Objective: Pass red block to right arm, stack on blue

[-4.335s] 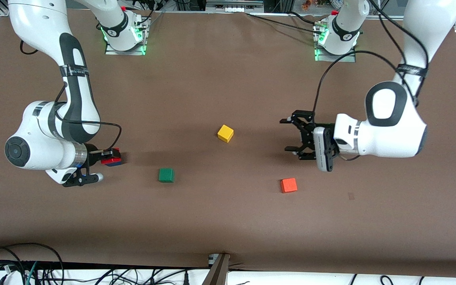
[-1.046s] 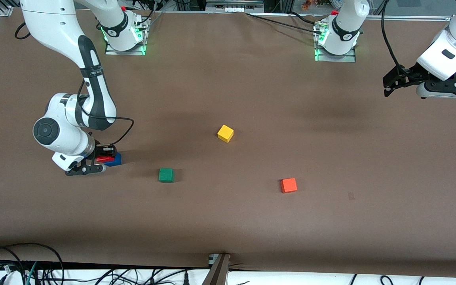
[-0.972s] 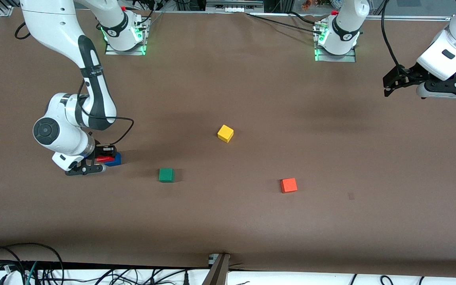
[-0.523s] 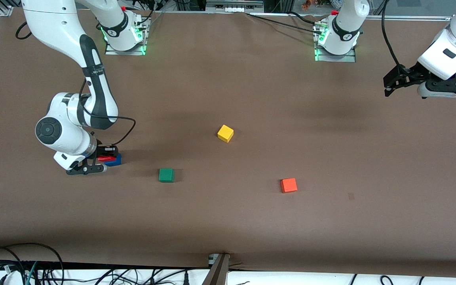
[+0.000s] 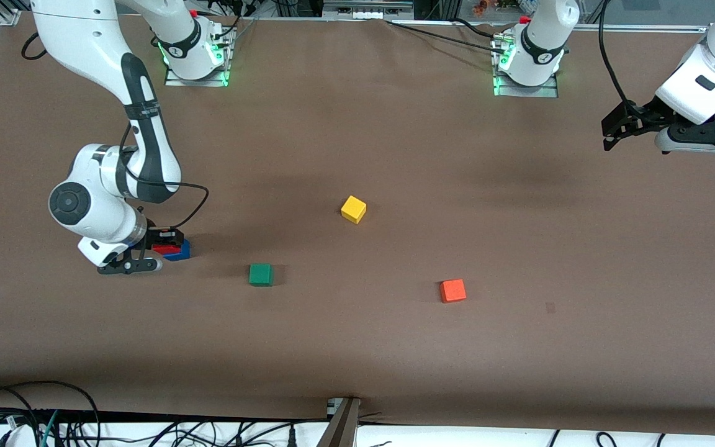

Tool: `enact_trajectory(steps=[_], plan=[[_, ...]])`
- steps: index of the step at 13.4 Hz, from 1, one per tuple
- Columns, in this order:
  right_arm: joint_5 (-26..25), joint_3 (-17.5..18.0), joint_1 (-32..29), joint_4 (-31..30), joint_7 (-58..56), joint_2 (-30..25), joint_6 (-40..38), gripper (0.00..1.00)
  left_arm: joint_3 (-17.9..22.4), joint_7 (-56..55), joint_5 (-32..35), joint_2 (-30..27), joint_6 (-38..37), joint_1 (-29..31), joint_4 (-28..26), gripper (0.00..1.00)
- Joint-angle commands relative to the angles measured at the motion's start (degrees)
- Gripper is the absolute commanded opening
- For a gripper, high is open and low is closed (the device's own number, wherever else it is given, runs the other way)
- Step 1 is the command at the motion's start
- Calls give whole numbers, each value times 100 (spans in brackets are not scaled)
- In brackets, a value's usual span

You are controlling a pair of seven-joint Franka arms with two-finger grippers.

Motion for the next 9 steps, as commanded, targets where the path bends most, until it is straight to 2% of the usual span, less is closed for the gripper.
enact_trajectory(steps=[1, 3, 7, 9], plan=[[-104, -206, 48, 185, -17, -301, -418, 100, -1, -52, 151, 96, -153, -34, 209, 100], [-95, -250, 40, 728, 0, -337, -1312, 100, -1, -52, 151, 87, -162, -34, 209, 100], [-86, -610, 31, 2142, -9, -337, -3430, 100, 7, -140, 151, 79, -337, -8, 209, 100], [-86, -672, 4, 2724, 35, -337, -4310, 100, -1, -148, 151, 79, -338, -16, 209, 100]])
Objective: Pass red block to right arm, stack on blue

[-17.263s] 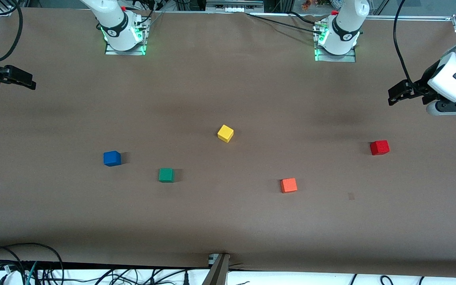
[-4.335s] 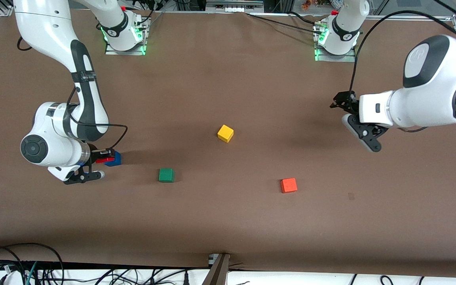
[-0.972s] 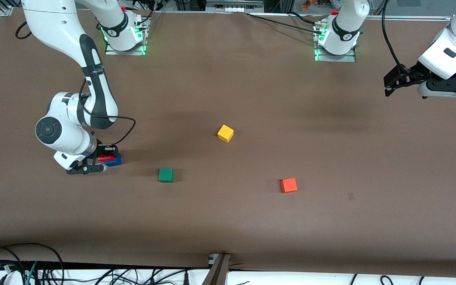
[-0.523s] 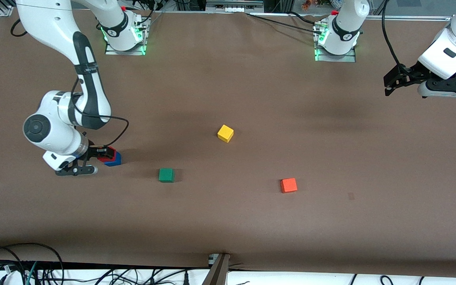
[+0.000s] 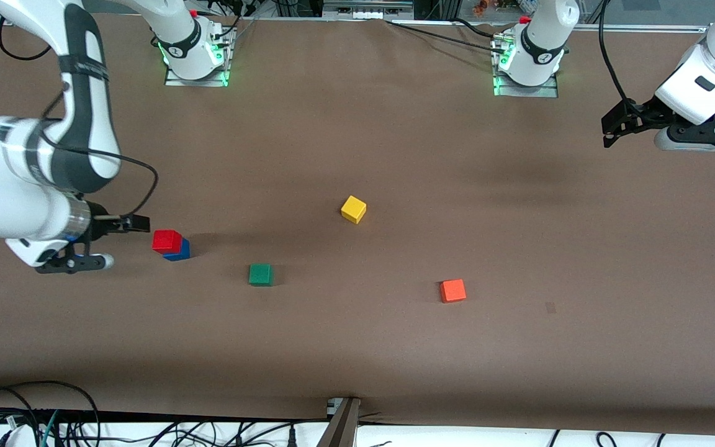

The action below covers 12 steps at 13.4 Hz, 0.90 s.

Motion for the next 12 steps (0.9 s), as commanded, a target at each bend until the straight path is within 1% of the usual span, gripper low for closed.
enact_trajectory(steps=[1, 3, 5, 6, 7, 8, 11, 12], plan=[[-80, -171, 2, 825, 43, 39, -1126, 100, -9, -74, 151, 78, -151, -22, 204, 100], [-54, -365, 2, 1273, 43, 39, -1812, 100, -17, -82, 134, 69, -177, -31, 195, 100], [-89, -418, -41, 1590, 69, -4, -2261, 100, -44, -74, 134, 78, -177, -40, 204, 100], [-98, -401, -59, 1626, 87, -101, -2307, 100, -52, -74, 134, 78, -177, -40, 204, 100], [-185, -279, -190, 1618, 96, -206, -2290, 100, -52, -74, 134, 78, -177, -40, 204, 100], [-429, 140, -452, 1575, 183, -398, -2246, 100, -52, -74, 134, 69, -177, -40, 195, 100], [-1361, 1993, -1611, 1180, 955, -979, -2228, 100, -44, -56, 134, 69, -177, -14, 195, 100], [-1468, 2408, -1919, 926, 1201, -1233, -2228, 100, -44, -47, 134, 69, -186, -5, 204, 100]])
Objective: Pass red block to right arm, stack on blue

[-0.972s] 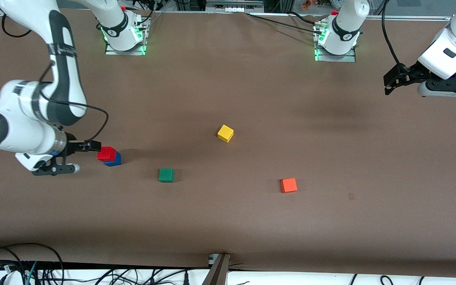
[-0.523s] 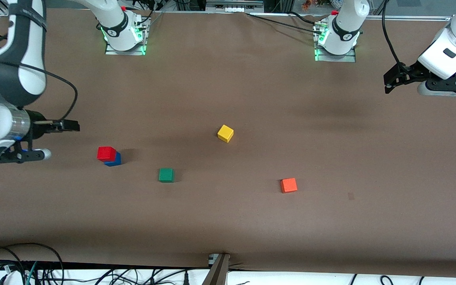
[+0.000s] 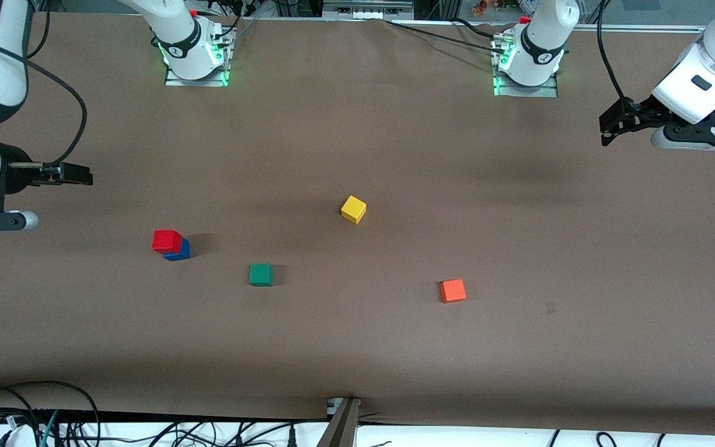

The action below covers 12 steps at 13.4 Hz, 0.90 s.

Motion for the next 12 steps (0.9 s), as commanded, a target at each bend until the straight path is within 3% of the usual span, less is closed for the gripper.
enact_trajectory(steps=[1, 3, 5, 12], plan=[[-380, 1262, -886, -792, 646, -825, 7, 100, -9, -51, 134, 69, -145, -3, 193, 100], [-380, 1651, -1205, -1441, 605, -1439, 252, 100, -9, -69, 125, 69, -172, -3, 193, 100], [-371, 1696, -1232, -1936, 569, -1811, 490, 100, -9, -69, 116, 69, -180, -12, 193, 100], [-397, 1661, -1364, -1691, 499, -2207, 429, 100, -9, -25, 116, 69, -181, -3, 193, 100]])
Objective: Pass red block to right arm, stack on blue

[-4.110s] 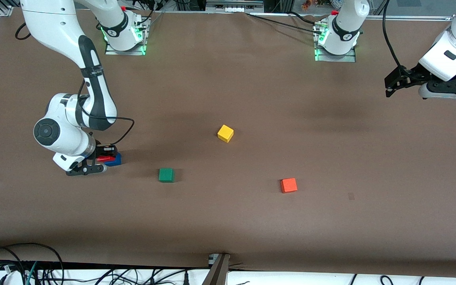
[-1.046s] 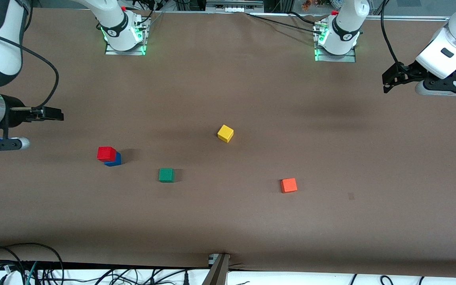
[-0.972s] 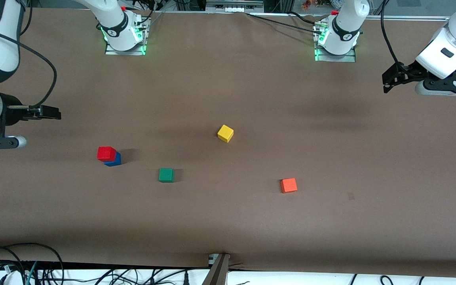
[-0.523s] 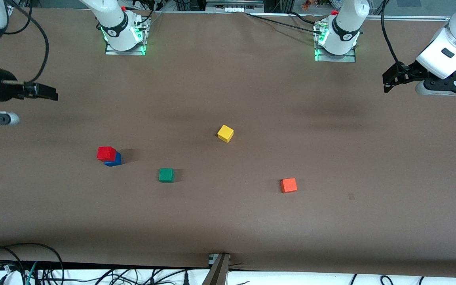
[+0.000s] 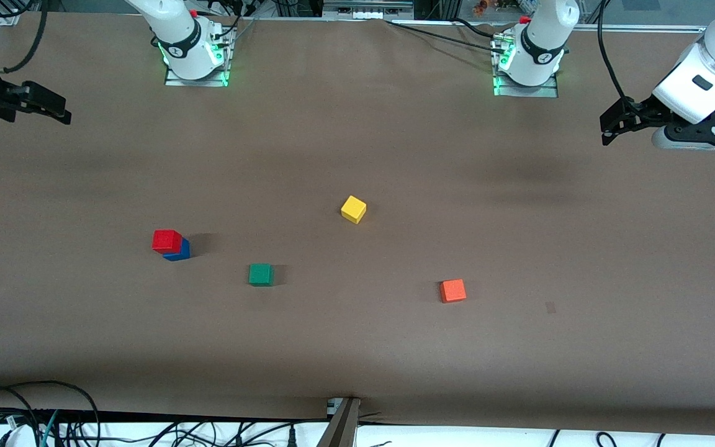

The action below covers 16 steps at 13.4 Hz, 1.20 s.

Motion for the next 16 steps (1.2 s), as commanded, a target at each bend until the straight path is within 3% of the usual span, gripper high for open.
enact_trajectory(steps=[1, 3, 7, 16], plan=[[-100, 104, -106, -63, -217, -104, -28, 100, -12, -13, 116, 69, -144, -6, 185, 100], [-109, 16, -106, -63, -656, -69, -46, 100, -21, -30, 116, 69, -144, -15, 185, 100], [-179, 16, -89, 227, -658, 150, -248, 100, -30, -30, 116, 60, -179, -23, 185, 100], [-179, 42, -54, 236, -623, 195, -249, 100, -65, -48, 116, 60, -214, -41, 194, 100]])
